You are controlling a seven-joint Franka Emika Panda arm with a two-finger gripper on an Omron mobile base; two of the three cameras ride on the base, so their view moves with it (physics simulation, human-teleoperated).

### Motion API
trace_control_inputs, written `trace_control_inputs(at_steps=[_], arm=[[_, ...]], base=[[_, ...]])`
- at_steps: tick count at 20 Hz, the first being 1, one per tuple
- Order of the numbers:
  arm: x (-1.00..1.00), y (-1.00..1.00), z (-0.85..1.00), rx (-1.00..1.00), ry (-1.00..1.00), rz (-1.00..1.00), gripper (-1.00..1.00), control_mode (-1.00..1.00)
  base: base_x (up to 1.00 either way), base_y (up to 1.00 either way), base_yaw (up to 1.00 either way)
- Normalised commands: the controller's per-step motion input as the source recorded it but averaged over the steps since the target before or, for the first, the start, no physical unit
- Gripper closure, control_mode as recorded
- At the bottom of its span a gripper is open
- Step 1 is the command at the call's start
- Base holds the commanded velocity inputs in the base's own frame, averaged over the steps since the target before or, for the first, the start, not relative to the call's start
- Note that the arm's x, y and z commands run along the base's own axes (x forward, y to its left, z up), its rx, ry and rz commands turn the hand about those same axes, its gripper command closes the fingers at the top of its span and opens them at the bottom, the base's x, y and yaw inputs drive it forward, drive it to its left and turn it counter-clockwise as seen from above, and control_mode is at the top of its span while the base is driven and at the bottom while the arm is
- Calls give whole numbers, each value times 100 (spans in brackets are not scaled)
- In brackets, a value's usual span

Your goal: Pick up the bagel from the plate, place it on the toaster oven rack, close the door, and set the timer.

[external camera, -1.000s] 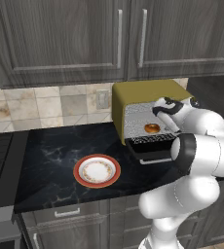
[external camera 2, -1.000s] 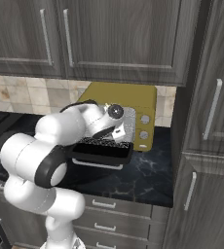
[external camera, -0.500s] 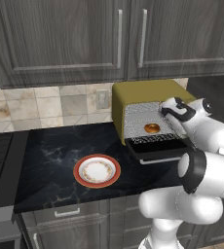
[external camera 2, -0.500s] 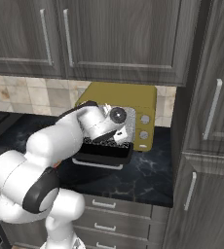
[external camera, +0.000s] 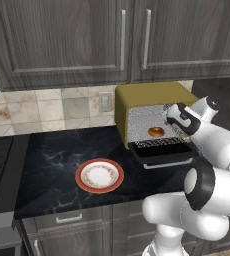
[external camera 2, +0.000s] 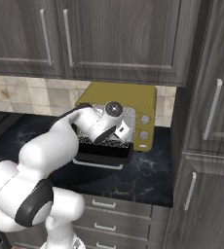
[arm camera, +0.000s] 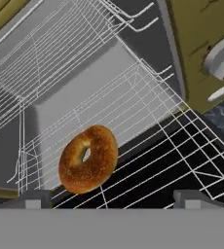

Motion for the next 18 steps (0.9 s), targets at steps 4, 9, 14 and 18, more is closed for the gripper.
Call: trace_control_inputs(at_steps=[4, 9, 14, 18], arm=[[-10, 3, -5, -32, 35, 33, -100, -100], [-3, 12, 0, -23, 33, 28, -100, -100], [-11, 19, -11, -15, 7, 12, -100, -100], [-14, 8, -29, -1, -7, 4, -100, -100]], base=[[0, 0, 0], [0, 0, 0], [0, 0, 0], [0, 0, 0]])
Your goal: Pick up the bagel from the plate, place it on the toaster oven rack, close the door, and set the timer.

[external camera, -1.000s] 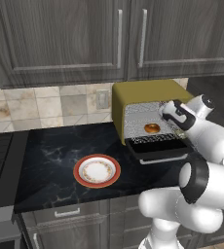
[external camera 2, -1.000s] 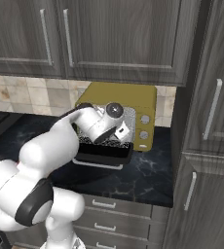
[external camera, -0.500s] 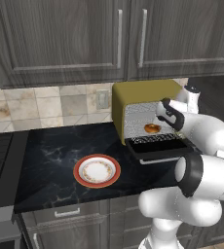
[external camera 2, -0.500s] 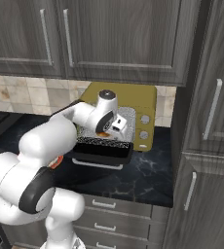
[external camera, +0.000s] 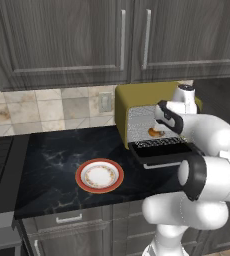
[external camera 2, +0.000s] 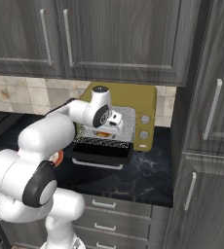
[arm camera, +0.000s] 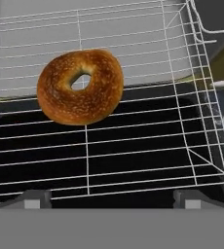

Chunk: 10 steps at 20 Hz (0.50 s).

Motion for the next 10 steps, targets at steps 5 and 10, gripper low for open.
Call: trace_control_inputs(at_steps=[5, 10], arm=[[-7, 2, -28, 0, 4, 5, -100, -100], [-5, 9, -10, -3, 4, 4, -100, -100]], base=[[0, 0, 0], [0, 0, 0]])
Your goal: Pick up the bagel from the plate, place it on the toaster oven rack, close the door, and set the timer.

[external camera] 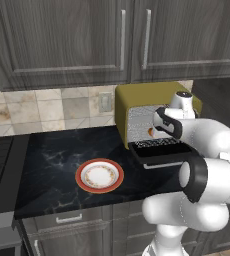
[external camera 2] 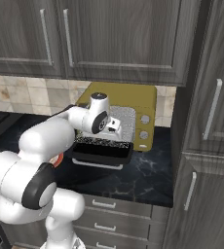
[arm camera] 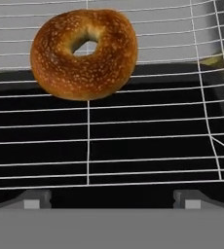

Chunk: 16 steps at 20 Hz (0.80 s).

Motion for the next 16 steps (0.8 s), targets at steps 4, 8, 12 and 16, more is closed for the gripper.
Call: trace_control_inputs(at_steps=[4, 8, 12, 16], arm=[[0, 18, -12, -6, 10, 4, -100, -100], [0, 12, -17, -4, 8, 4, -100, -100], [-4, 0, -14, 0, 2, 4, -100, -100], [0, 0, -10, 3, 0, 1, -100, -100]], base=[[0, 0, 0], [0, 0, 0], [0, 0, 0], [0, 0, 0]])
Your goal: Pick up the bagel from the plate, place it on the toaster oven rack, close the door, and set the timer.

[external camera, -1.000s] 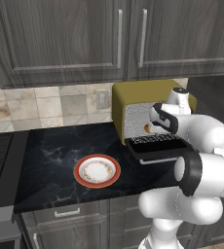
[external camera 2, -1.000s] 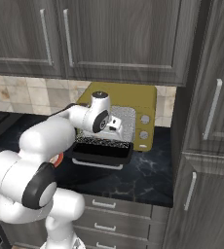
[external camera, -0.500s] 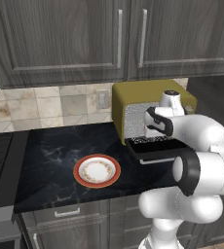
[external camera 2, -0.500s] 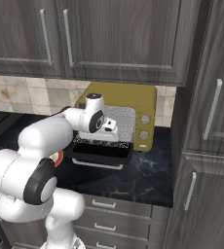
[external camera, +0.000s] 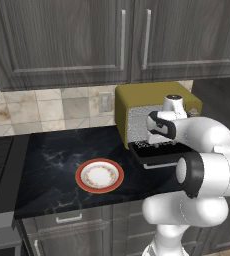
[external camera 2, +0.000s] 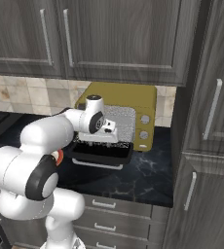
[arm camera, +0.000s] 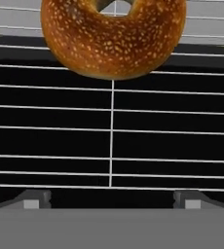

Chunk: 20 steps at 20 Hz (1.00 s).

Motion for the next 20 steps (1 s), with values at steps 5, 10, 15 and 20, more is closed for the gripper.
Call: trace_control_inputs(at_steps=[5, 10, 15, 20], arm=[[0, -1, -15, 9, -4, 0, -100, -100], [0, -1, -20, 11, -7, 0, -100, -100], [13, 0, -40, 4, -6, 0, -100, -100], [35, 4, -20, 1, -12, 0, -100, -100]], base=[[0, 0, 0], [0, 0, 0], [0, 0, 0], [0, 0, 0]])
